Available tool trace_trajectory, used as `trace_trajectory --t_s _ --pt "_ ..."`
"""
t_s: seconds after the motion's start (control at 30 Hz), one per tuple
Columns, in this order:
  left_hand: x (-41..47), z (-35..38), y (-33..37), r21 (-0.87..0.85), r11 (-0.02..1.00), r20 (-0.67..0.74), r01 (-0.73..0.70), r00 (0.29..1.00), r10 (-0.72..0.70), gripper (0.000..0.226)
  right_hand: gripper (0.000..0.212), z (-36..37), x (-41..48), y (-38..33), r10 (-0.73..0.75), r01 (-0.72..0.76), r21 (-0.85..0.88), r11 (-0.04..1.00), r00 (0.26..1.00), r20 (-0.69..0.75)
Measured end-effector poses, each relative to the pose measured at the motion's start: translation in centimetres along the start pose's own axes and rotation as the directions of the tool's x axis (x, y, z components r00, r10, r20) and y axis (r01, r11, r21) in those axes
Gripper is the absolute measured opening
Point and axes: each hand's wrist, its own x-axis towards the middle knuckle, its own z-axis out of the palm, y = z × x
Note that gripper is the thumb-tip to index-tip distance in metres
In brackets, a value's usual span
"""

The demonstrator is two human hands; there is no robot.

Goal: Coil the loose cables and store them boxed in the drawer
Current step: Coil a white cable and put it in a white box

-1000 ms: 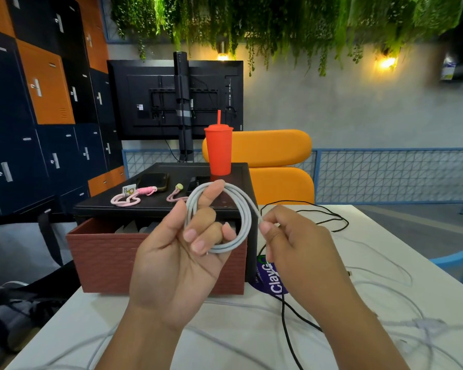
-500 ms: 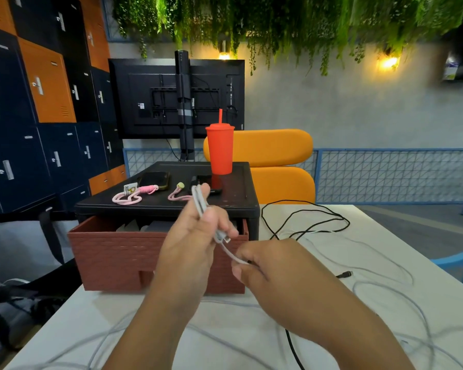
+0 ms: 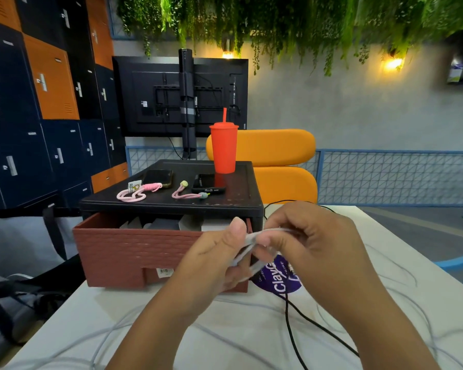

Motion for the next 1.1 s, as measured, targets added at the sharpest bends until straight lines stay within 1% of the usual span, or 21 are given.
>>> trace_trajectory --t_s 0.03,0.1,0.13,0.2,0.27,0.3,0.43,0.47,0.53,0.57,0.63,0.67,0.73,0.83,0.9,0.97,1.03,1.07,1.1 --pt "0.0 -0.1 0.0 -0.036 0.999 0.024 -0.022 0.999 0.022 0.058 0.011 0.0 0.1 0.3 -0.008 0.009 0.015 1.000 1.000 -0.025" --pt "0.0 -0.3 -0.2 -0.112 0.993 0.018 -0.037 0.999 0.039 0.040 0.008 0.0 0.1 0.7 -0.027 0.029 0.023 0.999 0.998 -0.064" --pt "0.1 -0.3 -0.2 -0.141 0.990 0.011 -0.032 0.999 0.034 0.035 0.011 0.1 0.2 1.0 -0.034 0.035 0.009 0.999 0.996 -0.078" --pt "0.1 -0.2 -0.1 -0.214 0.977 -0.010 -0.014 1.000 0.012 0.031 0.016 0.4 0.3 1.4 0.002 -0.004 -0.015 1.000 0.994 -0.111" --pt "0.2 -0.2 -0.1 -0.312 0.950 -0.032 0.003 0.999 -0.013 0.033 0.019 0.6 0.3 1.7 0.039 -0.047 -0.046 0.998 0.987 -0.153" --pt "0.2 -0.1 0.0 -0.363 0.932 -0.025 0.014 0.999 -0.025 0.036 0.017 0.6 0.3 1.6 0.056 -0.064 -0.050 0.997 0.986 -0.158" --pt "0.2 0.1 0.1 -0.529 0.847 0.085 0.061 0.996 -0.018 0.053 0.013 0.4 0.3 1.4 0.167 -0.170 -0.012 0.985 0.979 -0.115" --pt "0.2 0.2 0.2 -0.554 0.830 0.088 0.071 0.996 -0.027 0.057 0.016 0.3 0.3 1.3 0.192 -0.194 -0.014 0.981 0.976 -0.100" --pt "0.2 0.7 0.5 -0.573 0.813 0.048 0.106 0.994 -0.095 0.064 0.027 0.1 0.3 1.2 0.229 -0.231 -0.051 0.972 0.972 -0.048" --pt "0.2 0.8 0.6 -0.570 0.813 0.020 0.121 0.991 -0.133 0.065 0.030 0.1 0.3 1.2 0.243 -0.243 -0.078 0.967 0.970 -0.010" --pt "0.2 1.1 0.9 -0.550 0.824 -0.018 0.139 0.984 -0.178 0.060 0.028 0.1 0.2 1.1 0.270 -0.264 -0.094 0.960 0.962 0.052" --pt "0.2 1.1 0.9 -0.536 0.831 -0.030 0.148 0.981 -0.193 0.057 0.027 0.1 0.2 1.0 0.281 -0.278 -0.059 0.959 0.958 0.054" --pt "0.3 1.1 0.9 -0.511 0.844 -0.049 0.163 0.975 -0.218 0.051 0.024 0.2 0.2 1.1 0.321 -0.324 0.090 0.942 0.946 0.041" --pt "0.5 1.1 0.9 -0.495 0.854 -0.061 0.162 0.974 -0.220 0.047 0.024 0.1 0.3 0.9 0.371 -0.378 0.311 0.872 0.925 0.085" --pt "0.5 1.1 0.8 -0.492 0.858 -0.082 0.146 0.974 -0.212 0.048 0.026 0.1 0.2 0.6 0.366 -0.392 0.451 0.802 0.919 0.149" --pt "0.6 1.1 0.8 -0.492 0.863 -0.119 0.116 0.973 -0.199 0.048 0.024 0.0 0.2 0.4 0.363 -0.421 0.577 0.700 0.905 0.221" --pt "0.6 1.1 0.9 -0.489 0.867 -0.167 0.094 0.966 -0.199 0.047 0.018 0.1 0.2 0.4 0.343 -0.426 0.648 0.631 0.903 0.260" --pt "0.6 1.1 0.9 -0.481 0.872 -0.192 0.090 0.960 -0.205 0.047 0.009 0.2 0.3 0.4 0.329 -0.416 0.665 0.620 0.908 0.261" --pt "0.6 1.1 0.8 -0.461 0.883 -0.213 0.089 0.955 -0.208 0.046 0.012 0.3 0.2 0.6 0.317 -0.399 0.660 0.637 0.915 0.248"
